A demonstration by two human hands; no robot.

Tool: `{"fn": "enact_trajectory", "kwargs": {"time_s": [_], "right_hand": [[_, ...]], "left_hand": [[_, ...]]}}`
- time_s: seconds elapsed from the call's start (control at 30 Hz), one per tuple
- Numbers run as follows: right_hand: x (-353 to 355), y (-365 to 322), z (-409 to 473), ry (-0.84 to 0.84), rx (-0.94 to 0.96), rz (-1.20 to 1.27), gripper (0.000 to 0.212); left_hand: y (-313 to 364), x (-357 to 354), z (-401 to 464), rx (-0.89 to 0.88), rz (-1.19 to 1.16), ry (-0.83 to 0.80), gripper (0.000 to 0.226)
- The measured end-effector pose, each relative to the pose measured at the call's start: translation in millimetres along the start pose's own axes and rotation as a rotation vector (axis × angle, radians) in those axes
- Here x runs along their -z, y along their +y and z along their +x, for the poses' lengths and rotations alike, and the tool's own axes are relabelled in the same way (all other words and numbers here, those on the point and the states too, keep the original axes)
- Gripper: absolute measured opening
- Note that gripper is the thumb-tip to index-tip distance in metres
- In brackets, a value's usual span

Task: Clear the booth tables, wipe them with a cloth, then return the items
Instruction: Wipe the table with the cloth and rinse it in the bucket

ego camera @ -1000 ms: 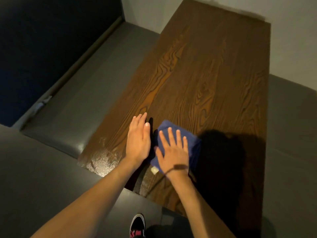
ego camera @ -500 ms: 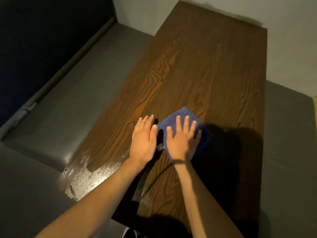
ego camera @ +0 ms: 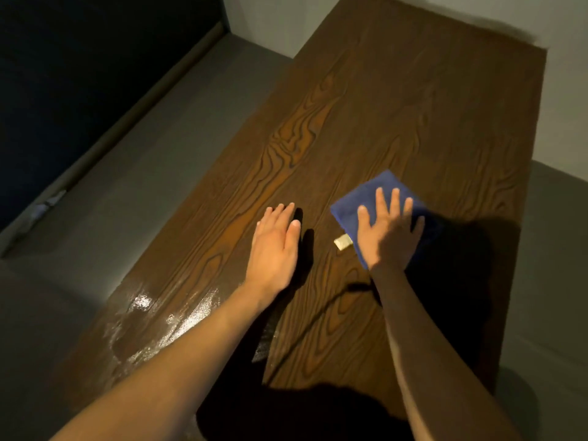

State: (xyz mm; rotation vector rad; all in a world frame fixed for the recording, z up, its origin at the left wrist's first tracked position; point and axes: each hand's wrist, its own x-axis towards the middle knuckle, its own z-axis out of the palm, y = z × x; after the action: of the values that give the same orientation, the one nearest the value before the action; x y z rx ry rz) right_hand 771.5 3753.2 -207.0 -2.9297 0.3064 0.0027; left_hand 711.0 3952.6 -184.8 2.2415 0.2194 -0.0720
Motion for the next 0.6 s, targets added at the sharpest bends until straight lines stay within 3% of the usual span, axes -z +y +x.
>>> {"fn": "enact_trajectory", "kwargs": {"time_s": [0.1,0.23,0.4,0.47,0.6], "right_hand": [[-6.9,-49.3,26.6,-0.081,0.048,-0.024,0.063],[-20.4,-100.9,2.0,-0.125,0.295,-0.033,0.064],[-24.4,-71.2,-67.6,-0.056,0.507,-0.028,0.061],[-22.9,-53.3,-64.1,-0.047,0.518,-0.007,0.060],[-19.1,-56.2,-22.8,-0.003,0.280,-0.019,0.060]], "left_hand": [[-5.9,10.8,10.4,0.035,0.052,0.098,0.073],[-13.3,39.7,17.3,0.142,0.288,0.166,0.061],[-34.8,66.5,6.6,0.267,0.406,0.149,0.053],[-45.9,81.8,-4.9,0.256,0.419,0.104,0.056],[-64.6,103.7,-24.7,0.244,0.461,0.065,0.056]]}}
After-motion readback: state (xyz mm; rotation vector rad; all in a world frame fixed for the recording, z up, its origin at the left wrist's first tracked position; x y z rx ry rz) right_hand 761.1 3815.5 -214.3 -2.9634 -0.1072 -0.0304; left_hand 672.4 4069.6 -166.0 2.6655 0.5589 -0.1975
